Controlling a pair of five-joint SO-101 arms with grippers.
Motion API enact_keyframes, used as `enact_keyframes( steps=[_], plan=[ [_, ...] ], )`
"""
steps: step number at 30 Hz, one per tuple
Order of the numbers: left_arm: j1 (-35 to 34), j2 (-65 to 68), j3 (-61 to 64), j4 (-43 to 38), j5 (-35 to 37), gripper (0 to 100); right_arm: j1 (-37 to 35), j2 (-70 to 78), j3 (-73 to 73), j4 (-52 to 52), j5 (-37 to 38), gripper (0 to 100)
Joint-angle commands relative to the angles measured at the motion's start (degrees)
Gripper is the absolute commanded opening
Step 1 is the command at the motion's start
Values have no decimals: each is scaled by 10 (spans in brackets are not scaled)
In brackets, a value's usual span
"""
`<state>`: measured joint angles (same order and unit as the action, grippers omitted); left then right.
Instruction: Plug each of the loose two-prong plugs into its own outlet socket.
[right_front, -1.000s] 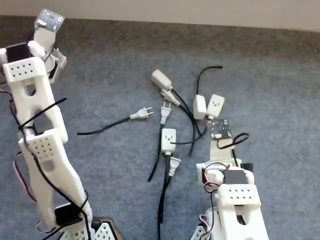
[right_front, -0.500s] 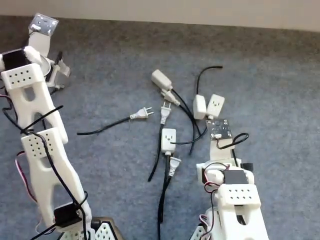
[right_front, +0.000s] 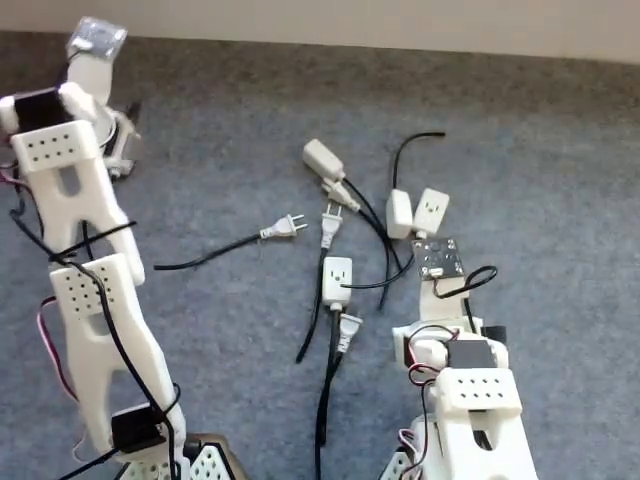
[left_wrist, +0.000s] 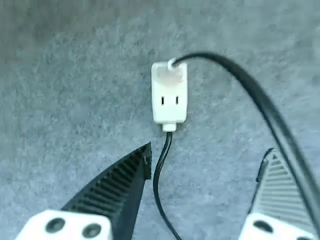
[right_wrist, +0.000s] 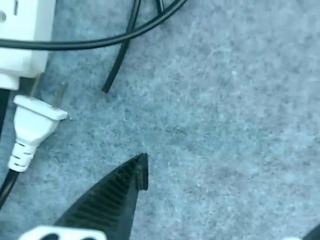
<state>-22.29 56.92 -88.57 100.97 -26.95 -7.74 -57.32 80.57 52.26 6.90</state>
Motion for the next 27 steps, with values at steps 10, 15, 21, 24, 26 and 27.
enact_keyframes(
  steps=[10,15,21,24,26,27],
  plan=[
    [265,-407,469,4,40,333,7,-9,-24,42,4,504],
    [317,-502,630,3,38,333,55,-9,-28,42,7,504],
    [305,-506,782,-106,-1,333,102,-9,-21,44,38,504],
    [292,-506,829,-176,-18,333,132,-9,-5,40,55,504],
    [290,-506,851,-207,-25,333,141,-9,7,31,56,504],
    [288,-506,859,-222,-36,333,142,-9,12,22,56,504]
  ],
)
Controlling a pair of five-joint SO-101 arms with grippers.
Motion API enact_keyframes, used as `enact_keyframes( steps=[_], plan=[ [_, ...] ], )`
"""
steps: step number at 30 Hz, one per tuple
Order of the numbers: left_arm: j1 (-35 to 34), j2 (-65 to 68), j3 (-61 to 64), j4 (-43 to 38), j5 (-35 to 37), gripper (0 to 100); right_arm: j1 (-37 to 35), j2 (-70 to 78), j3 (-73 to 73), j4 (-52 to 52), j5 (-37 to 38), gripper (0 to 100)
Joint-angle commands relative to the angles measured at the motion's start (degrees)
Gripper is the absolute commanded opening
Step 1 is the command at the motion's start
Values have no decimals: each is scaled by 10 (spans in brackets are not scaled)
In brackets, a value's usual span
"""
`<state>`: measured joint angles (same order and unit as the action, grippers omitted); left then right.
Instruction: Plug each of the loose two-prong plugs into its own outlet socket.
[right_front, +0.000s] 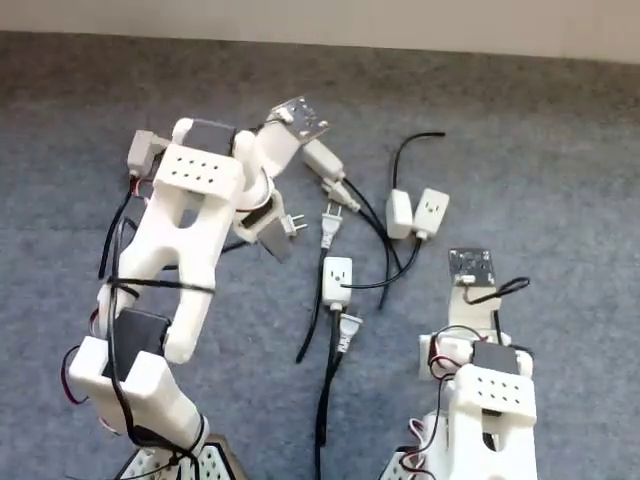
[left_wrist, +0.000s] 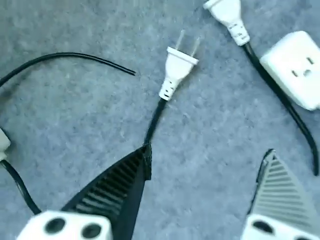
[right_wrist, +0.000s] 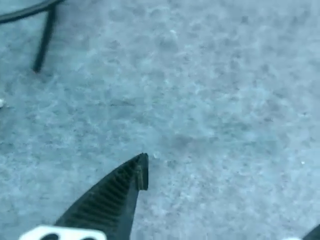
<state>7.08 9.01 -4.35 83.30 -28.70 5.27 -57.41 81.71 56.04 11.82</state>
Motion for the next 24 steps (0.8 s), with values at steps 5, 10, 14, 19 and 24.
enact_keyframes(
  steps=[5,10,14,19,24],
  plan=[
    [-17,-28,29,-73,-30,333,11,-8,6,-36,3,504],
    [-31,-28,23,-125,-28,333,12,-8,6,-36,3,504],
    [-3,-26,30,-180,-25,333,12,-8,6,-36,3,504],
    [89,-26,67,-179,11,333,13,-8,6,-36,3,504],
    [147,-27,141,-184,13,333,36,-8,4,-36,3,504]
  ],
)
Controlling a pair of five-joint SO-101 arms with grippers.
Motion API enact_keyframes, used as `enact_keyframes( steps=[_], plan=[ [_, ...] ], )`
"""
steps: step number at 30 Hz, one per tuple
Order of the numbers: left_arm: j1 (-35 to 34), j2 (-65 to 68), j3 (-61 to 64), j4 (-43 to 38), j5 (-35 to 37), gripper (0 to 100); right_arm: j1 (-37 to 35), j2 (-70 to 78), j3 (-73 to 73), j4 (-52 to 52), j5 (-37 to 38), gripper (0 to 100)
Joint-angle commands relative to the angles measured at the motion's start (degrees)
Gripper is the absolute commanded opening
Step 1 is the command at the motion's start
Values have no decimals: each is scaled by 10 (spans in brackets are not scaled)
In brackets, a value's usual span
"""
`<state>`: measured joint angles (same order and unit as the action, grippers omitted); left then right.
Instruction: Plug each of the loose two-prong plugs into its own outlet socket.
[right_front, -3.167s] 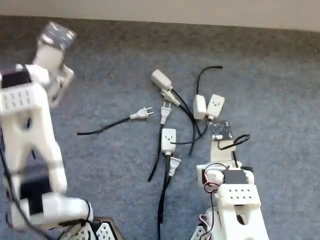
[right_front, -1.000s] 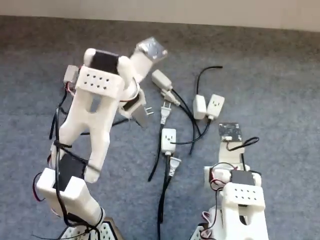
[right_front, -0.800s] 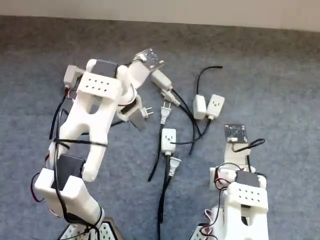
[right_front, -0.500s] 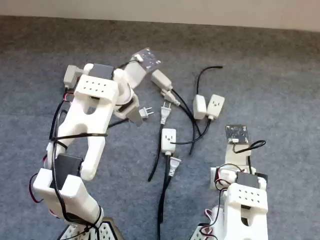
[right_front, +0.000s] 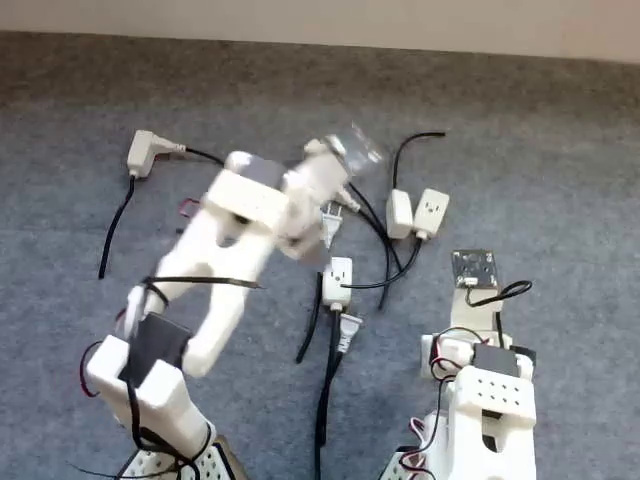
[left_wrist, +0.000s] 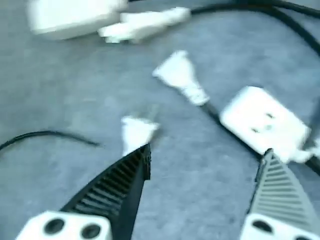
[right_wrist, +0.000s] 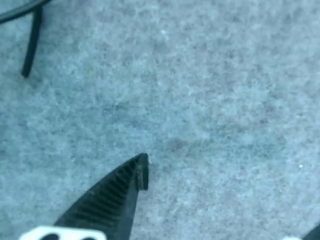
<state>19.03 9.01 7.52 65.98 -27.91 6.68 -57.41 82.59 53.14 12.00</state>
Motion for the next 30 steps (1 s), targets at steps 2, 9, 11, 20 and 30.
enact_keyframes(
  steps=[2,9,11,20,30],
  plan=[
    [36,-28,42,-11,5,333,46,-8,-8,-7,1,504],
    [35,-28,97,-46,5,333,59,-8,-9,13,1,504],
    [35,-28,105,-54,5,333,60,-8,-10,16,3,504],
    [36,-28,110,-55,7,333,106,-8,-25,18,2,504],
    [37,-30,59,-55,62,333,112,-8,-29,16,2,504]
  ],
)
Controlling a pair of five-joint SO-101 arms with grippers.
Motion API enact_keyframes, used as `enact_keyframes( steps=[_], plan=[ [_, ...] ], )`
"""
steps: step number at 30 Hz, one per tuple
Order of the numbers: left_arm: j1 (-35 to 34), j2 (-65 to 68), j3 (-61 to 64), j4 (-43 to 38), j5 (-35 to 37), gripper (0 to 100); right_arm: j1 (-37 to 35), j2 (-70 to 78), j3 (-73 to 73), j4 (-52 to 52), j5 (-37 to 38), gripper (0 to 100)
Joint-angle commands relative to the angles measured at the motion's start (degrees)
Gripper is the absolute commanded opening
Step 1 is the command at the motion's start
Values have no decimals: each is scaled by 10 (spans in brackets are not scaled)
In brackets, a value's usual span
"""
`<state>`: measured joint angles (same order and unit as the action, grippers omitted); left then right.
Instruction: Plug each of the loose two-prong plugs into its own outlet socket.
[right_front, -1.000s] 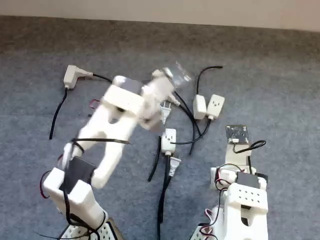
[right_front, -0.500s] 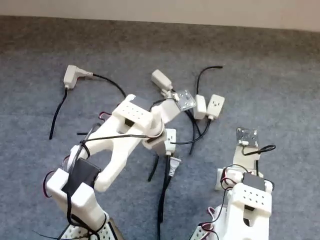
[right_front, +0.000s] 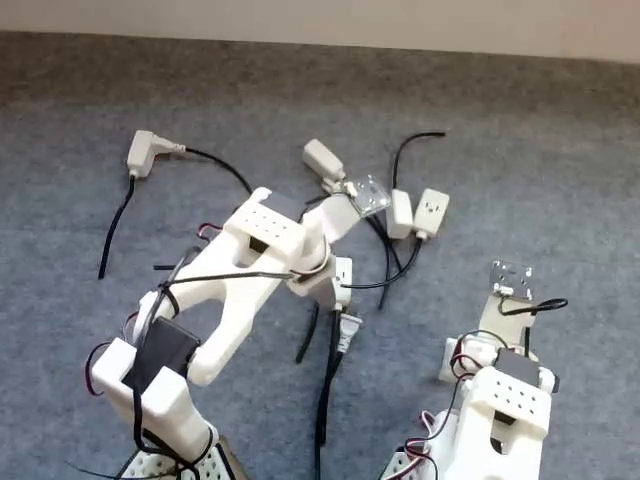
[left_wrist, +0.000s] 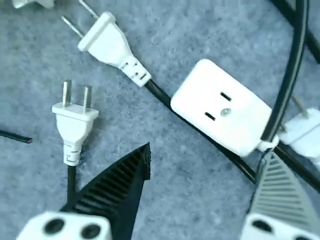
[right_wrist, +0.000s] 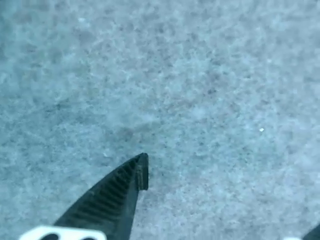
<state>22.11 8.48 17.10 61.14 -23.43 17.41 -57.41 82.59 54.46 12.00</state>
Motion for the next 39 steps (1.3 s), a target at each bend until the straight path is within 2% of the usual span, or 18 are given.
enact_keyframes(
  steps=[1,8,14,21,24,27,35,39],
  plan=[
    [8,-22,-46,-7,21,333,5,-8,-29,2,2,504],
    [49,-22,-83,-7,47,333,4,-8,-27,1,2,504],
    [97,23,-46,-15,55,332,4,-8,-24,0,1,504],
    [53,129,-59,-36,51,287,-2,-8,-23,0,1,504],
    [26,117,-81,-34,54,285,-22,-8,-22,0,1,504],
    [17,88,-87,1,53,285,-24,-8,-22,1,1,504],
    [29,64,-8,22,51,284,-25,-8,-22,1,1,504],
    [6,63,1,22,50,284,-25,-8,-22,1,1,504]
  ],
)
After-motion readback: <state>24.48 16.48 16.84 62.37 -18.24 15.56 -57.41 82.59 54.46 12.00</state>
